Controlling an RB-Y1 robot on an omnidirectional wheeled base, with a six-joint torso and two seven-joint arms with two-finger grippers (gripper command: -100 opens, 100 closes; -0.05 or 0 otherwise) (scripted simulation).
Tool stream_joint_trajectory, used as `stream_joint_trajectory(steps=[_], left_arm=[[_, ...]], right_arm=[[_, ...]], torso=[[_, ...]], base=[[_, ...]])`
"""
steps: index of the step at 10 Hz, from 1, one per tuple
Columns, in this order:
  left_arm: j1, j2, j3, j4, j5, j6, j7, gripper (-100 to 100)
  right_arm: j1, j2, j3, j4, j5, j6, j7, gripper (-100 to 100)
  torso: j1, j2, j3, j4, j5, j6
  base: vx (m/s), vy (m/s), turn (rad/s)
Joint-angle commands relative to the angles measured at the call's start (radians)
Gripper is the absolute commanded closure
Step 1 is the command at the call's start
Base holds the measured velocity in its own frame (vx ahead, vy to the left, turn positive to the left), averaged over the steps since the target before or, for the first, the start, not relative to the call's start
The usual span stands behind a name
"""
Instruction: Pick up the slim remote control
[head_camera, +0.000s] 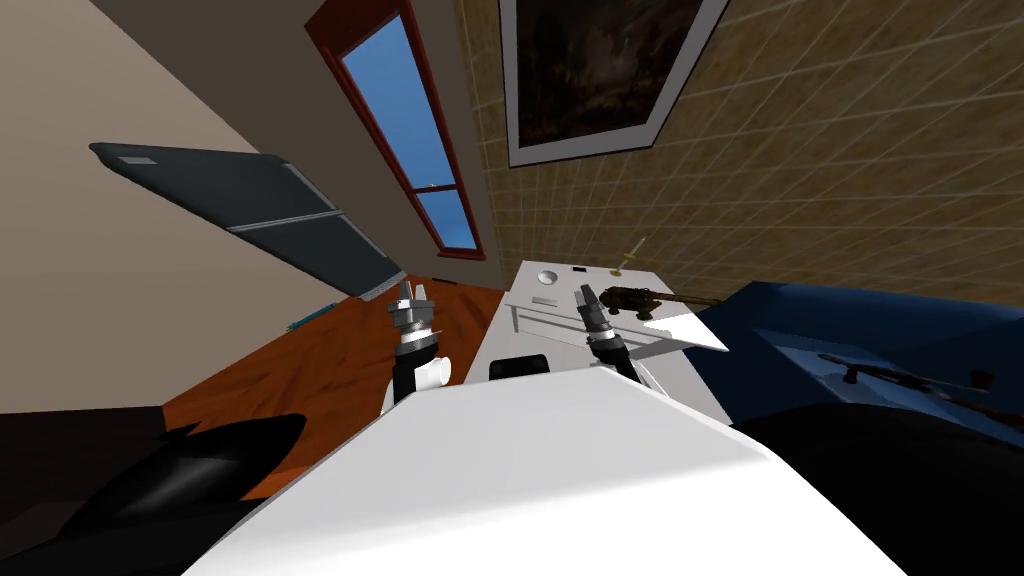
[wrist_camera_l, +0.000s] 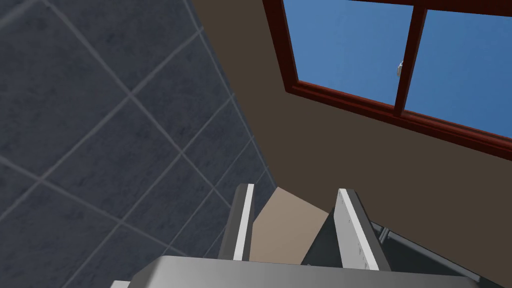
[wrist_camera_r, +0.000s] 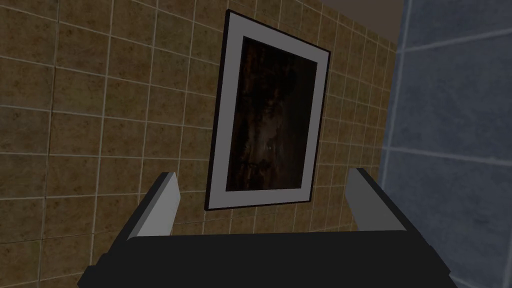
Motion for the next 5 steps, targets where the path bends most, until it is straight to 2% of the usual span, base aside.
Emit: stream_joint_trajectory(steps=[1, 2, 3, 4, 5], left_arm=[[0.000, 0.000, 0.000, 0.000, 0.000, 0.000, 0.000, 0], [0.000, 0.000, 0.000, 0.000, 0.000, 0.000, 0.000, 0], [0.000, 0.000, 0.000, 0.000, 0.000, 0.000, 0.000, 0], [0.000, 0.000, 0.000, 0.000, 0.000, 0.000, 0.000, 0], [0.000, 0.000, 0.000, 0.000, 0.000, 0.000, 0.000, 0]], right_arm=[[0.007, -0.009, 0.006, 0.043, 0.015, 0.004, 0.004, -100], [0.036, -0.031, 0.009, 0.077, 0.035, 0.006, 0.005, -100], [0.036, -0.031, 0.009, 0.084, 0.035, 0.006, 0.005, -100], [0.065, -0.052, 0.011, 0.125, 0.056, 0.009, 0.007, -100], [0.065, -0.052, 0.011, 0.127, 0.056, 0.009, 0.007, -100]], torso=[[0.000, 0.000, 0.000, 0.000, 0.000, 0.000], [-0.002, -0.001, -0.001, 0.000, 0.000, 0.001], [-0.002, -0.002, -0.001, 0.000, -0.001, 0.000], [-0.004, -0.002, -0.001, 0.000, -0.001, 0.000], [-0.003, -0.002, -0.001, 0.000, -0.001, 0.000]], base=[[-0.009, 0.080, 0.086], [0.003, 0.077, 0.126], [0.002, 0.053, 0.097], [-0.005, 0.065, 0.226], [-0.001, 0.049, 0.091]])
